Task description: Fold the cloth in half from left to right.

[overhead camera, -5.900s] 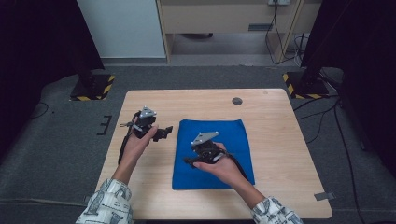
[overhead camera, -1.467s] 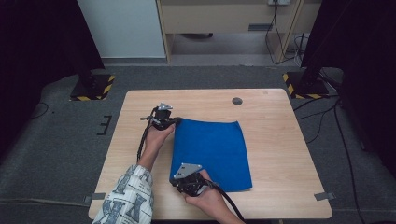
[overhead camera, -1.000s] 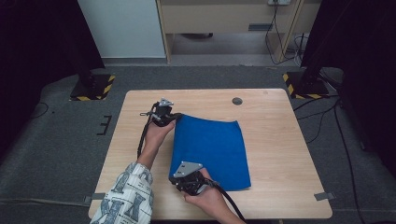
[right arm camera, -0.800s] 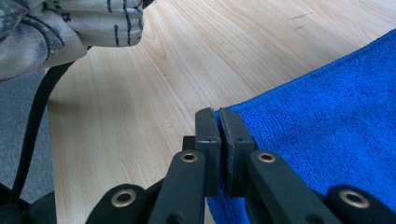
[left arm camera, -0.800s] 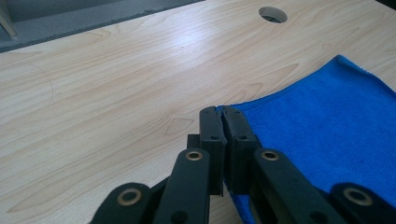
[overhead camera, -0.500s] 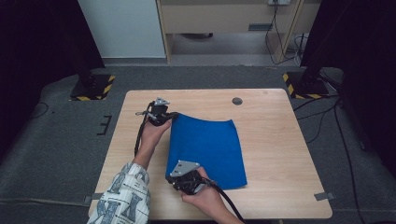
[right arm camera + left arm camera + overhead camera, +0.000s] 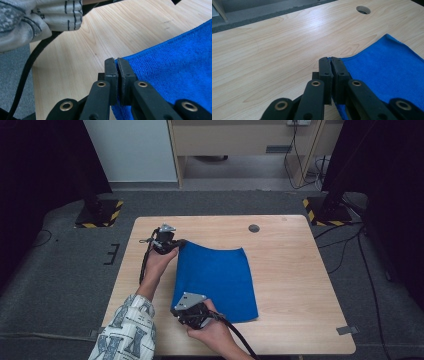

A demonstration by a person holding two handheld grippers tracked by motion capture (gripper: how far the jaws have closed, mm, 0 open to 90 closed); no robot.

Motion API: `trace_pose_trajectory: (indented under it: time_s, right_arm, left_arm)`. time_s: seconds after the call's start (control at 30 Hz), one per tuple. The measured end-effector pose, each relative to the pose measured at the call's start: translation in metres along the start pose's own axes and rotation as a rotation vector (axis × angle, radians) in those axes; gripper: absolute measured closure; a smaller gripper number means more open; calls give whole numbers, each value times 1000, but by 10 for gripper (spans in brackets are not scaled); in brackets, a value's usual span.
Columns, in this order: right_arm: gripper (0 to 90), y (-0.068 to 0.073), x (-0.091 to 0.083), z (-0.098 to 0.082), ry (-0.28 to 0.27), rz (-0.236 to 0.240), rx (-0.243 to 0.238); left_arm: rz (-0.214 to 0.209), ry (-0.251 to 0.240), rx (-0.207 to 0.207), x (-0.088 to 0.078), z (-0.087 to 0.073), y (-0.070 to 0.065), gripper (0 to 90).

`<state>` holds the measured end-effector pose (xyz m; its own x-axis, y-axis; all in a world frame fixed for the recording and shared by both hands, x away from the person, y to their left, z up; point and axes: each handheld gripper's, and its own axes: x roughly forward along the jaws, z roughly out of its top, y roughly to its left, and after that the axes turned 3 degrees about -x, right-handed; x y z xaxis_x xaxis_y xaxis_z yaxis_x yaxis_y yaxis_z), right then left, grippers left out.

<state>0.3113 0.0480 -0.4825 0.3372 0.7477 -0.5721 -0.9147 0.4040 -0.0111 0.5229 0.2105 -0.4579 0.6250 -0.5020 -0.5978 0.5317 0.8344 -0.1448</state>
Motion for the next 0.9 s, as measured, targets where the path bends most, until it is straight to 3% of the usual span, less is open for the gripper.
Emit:
trace_pose_trajectory:
  time_s: [0.47, 0.7, 0.9]
  right_arm:
    - [875, 12, 14, 18, -31, -1, -8]
    - [875, 16, 23, 28, -59, 13, 15]
    - [875, 15, 20, 26, -58, 1, 14]
  left_arm:
    - [2, -6, -3, -13, -1, 13, 873]
    - [24, -12, 0, -29, 2, 23, 873]
    - [26, -10, -6, -27, 4, 21, 873]
